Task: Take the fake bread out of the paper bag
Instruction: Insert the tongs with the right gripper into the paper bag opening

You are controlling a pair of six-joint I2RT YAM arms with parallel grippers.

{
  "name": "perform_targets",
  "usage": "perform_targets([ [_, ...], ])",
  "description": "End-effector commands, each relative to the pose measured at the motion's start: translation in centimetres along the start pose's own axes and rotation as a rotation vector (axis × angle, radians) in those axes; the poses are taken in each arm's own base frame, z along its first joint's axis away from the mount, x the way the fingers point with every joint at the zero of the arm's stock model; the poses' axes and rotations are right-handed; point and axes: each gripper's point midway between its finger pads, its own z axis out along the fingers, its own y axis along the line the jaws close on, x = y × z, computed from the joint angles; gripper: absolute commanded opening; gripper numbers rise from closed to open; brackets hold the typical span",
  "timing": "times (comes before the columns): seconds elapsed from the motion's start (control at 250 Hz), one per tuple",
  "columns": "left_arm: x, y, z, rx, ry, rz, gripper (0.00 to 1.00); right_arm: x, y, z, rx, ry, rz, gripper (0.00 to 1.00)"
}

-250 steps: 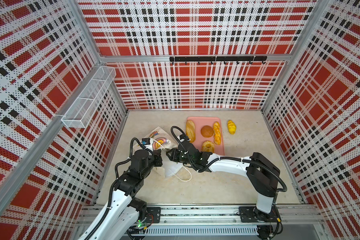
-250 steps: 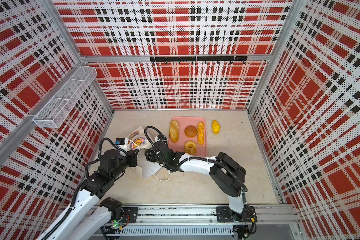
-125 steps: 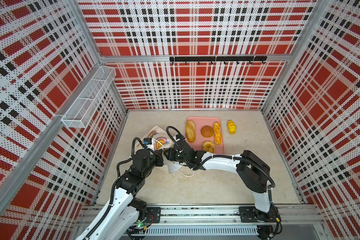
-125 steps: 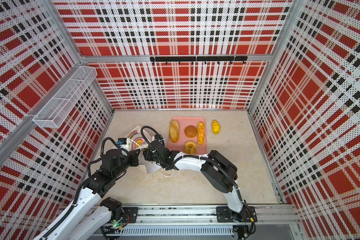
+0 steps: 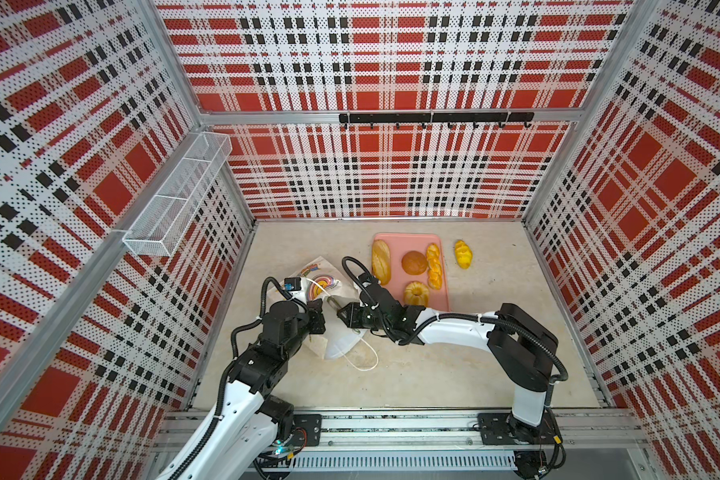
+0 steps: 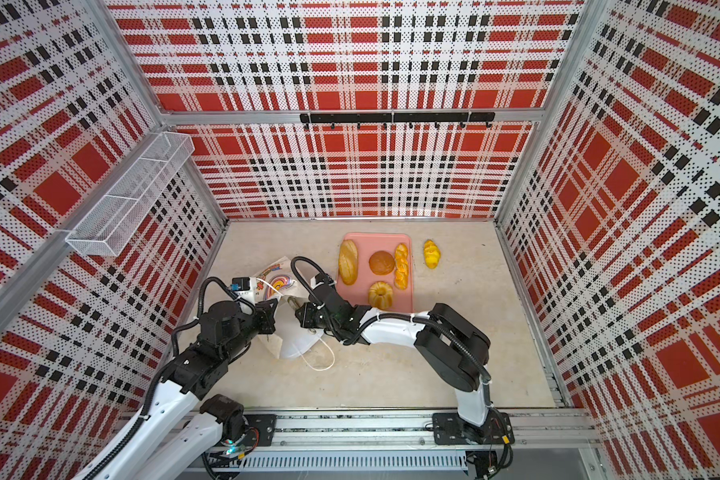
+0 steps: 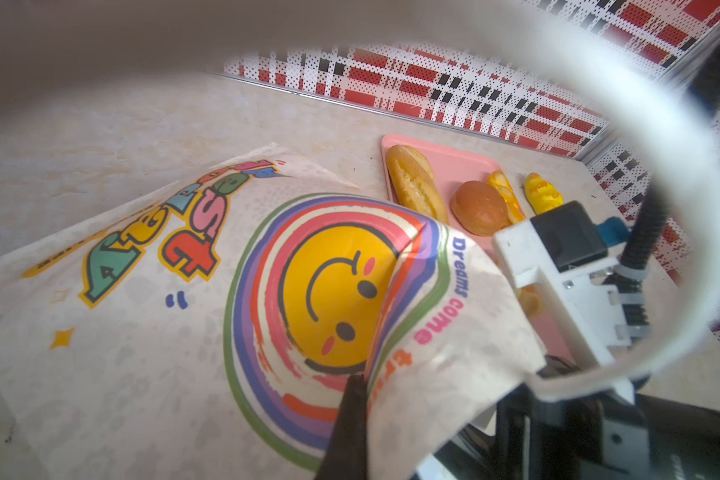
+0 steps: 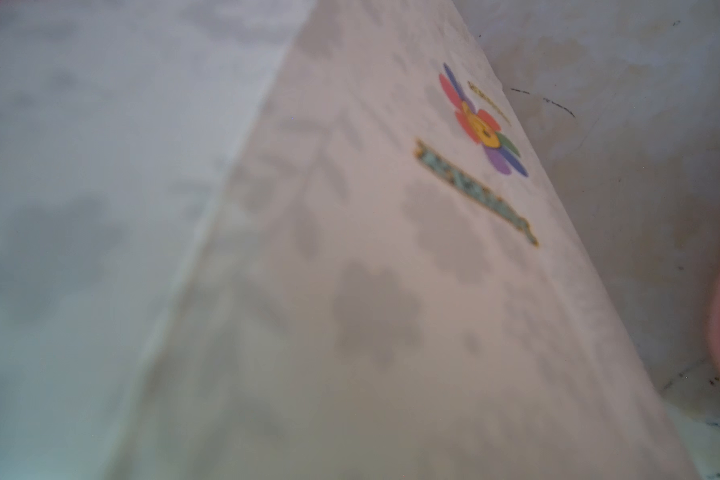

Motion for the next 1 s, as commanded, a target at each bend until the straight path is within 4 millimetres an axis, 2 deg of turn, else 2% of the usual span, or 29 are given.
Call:
perform_targets([
  [0.0,-2.4,-0.2,-0.7,-0.018,-0.065,-0.016,0.00,-1.1,3.0,-2.4,-0.121,-0.028,-0.029,0.00],
  [0.172,-2.7,0.4,-0.5,-0.055,-0.084,-0.040,0.00,-0.3,3.3,-4.2,-0.137,0.000,-0.049,0.00],
  [0.436,-3.4,0.1,-0.4,-0.064,-0.107,-0.048,0.00,0.8,3.9,-6.2,-0.164,0.017,-0.067,0.00],
  [0.996,-3.3,1.1,-0.3,-0.128,-0.104,-0.100,0.00,0.6,4.7,-11.9,-0.178,-0.015,-0.126,0.00],
])
